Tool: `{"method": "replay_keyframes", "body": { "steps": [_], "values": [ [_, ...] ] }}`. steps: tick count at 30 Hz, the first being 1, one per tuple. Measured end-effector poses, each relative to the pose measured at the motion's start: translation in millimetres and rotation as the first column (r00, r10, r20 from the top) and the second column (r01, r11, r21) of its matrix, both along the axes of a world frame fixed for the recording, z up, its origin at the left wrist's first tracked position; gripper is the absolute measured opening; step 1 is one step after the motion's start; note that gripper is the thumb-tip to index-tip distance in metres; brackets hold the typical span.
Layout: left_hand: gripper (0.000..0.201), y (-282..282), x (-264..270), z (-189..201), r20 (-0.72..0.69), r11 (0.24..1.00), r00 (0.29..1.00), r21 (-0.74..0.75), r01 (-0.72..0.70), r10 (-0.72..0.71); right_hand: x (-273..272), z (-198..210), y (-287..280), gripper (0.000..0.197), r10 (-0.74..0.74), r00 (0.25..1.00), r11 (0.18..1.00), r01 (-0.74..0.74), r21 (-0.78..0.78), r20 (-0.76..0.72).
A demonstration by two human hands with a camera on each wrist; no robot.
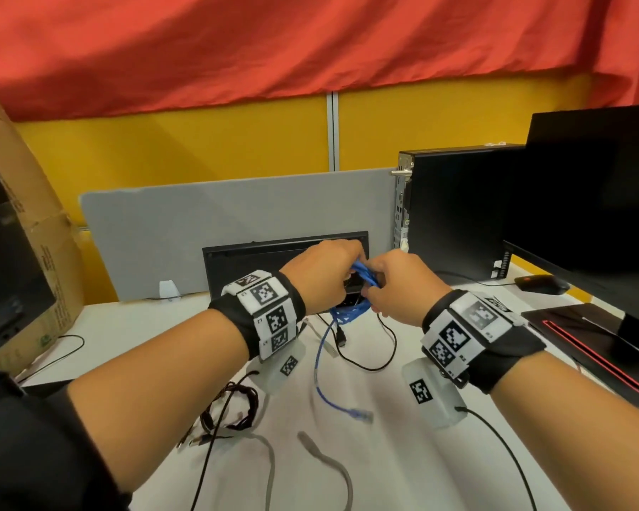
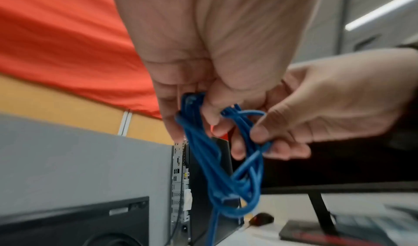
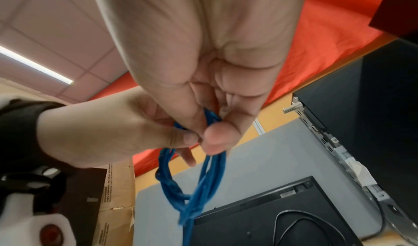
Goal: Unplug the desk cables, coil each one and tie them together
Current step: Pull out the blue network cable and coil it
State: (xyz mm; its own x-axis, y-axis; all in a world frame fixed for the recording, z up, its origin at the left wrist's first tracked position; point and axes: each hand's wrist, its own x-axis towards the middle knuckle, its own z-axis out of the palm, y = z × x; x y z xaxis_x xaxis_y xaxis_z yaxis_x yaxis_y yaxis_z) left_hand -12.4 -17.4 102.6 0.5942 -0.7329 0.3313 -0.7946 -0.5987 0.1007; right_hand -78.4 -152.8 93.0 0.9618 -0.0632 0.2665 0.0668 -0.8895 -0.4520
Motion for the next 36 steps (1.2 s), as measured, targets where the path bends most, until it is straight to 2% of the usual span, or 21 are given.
{"method": "replay_keyframes", "body": {
  "steps": [1,3,6,9,12,14,16,20,22,23,25,27,29,31,33,34,36],
  "values": [
    [0.032,1,0,-1,0.045,0.998,0.999,0.055,0.013,-0.016,1,-1,1,0.009,0.011,0.999,1.0,-0.01,-0.03,0.039],
    [0.024,2,1,-2,0.116,0.989,0.992,0.146,0.027,-0.044,2,-3,2,0.01,0.031,0.997,0.998,-0.027,-0.057,0.068],
    [0.003,5,3,-4,0.081,0.977,0.997,0.211,-0.004,-0.013,1,-7,-1,0.017,0.018,0.992,0.996,-0.007,-0.093,0.123],
    [0.02,7,7,-9,0.001,0.976,0.999,0.214,-0.039,0.04,3,-10,-6,0.019,-0.101,0.976,0.992,0.113,-0.057,0.192],
    [0.031,9,10,-12,-0.051,0.981,0.999,0.194,-0.007,0.017,5,-14,-12,0.015,-0.179,0.96,0.981,0.191,-0.035,0.215],
    [0.045,11,14,-15,-0.092,0.981,0.996,0.193,-0.005,0.023,4,-17,-16,0.017,-0.198,0.966,0.976,0.179,0.121,0.168],
    [0.052,13,18,-18,-0.109,0.983,0.993,0.18,-0.018,0.038,3,-19,-18,0.018,-0.173,0.982,0.929,0.137,0.344,0.077],
    [0.055,16,26,-23,-0.102,0.989,0.992,0.136,-0.063,0.077,-2,-15,-12,0.02,-0.009,0.998,0.726,0.052,0.686,-0.065],
    [0.056,16,29,-26,-0.104,0.988,0.99,0.13,-0.084,0.098,-3,-12,-9,0.019,0.02,0.997,0.638,0.042,0.769,-0.071],
    [0.057,16,31,-27,-0.105,0.986,0.988,0.135,-0.1,0.114,-3,-11,-8,0.016,0.011,0.997,0.627,0.051,0.777,-0.074],
    [0.059,17,34,-28,-0.101,0.978,0.982,0.154,-0.141,0.158,-4,-10,-7,0.013,-0.001,0.996,0.655,0.07,0.752,-0.092],
    [0.062,18,37,-29,-0.106,0.969,0.974,0.165,-0.183,0.202,-4,-11,-6,0.021,0.026,0.995,0.679,0.052,0.733,-0.095],
    [0.062,18,37,-29,-0.111,0.965,0.969,0.172,-0.199,0.22,-5,-12,-8,0.027,0.035,0.997,0.749,0.02,0.662,-0.07],
    [0.063,18,36,-30,-0.099,0.962,0.968,0.173,-0.213,0.232,-6,-11,-11,0.025,0.009,1.0,0.891,-0.007,0.454,-0.003],
    [0.064,15,33,-31,-0.032,0.956,0.971,0.187,-0.227,0.237,-7,-7,-13,0.023,0.005,0.998,0.974,-0.019,0.226,0.061],
    [0.064,13,32,-31,0.023,0.951,0.972,0.202,-0.235,0.235,-7,-5,-14,0.023,0.006,0.997,0.983,-0.019,0.183,0.072],
    [0.064,12,31,-31,0.12,0.946,0.965,0.202,-0.253,0.233,-6,-3,-15,0.024,0.025,0.998,0.965,-0.038,0.259,0.052]
  ]
}}
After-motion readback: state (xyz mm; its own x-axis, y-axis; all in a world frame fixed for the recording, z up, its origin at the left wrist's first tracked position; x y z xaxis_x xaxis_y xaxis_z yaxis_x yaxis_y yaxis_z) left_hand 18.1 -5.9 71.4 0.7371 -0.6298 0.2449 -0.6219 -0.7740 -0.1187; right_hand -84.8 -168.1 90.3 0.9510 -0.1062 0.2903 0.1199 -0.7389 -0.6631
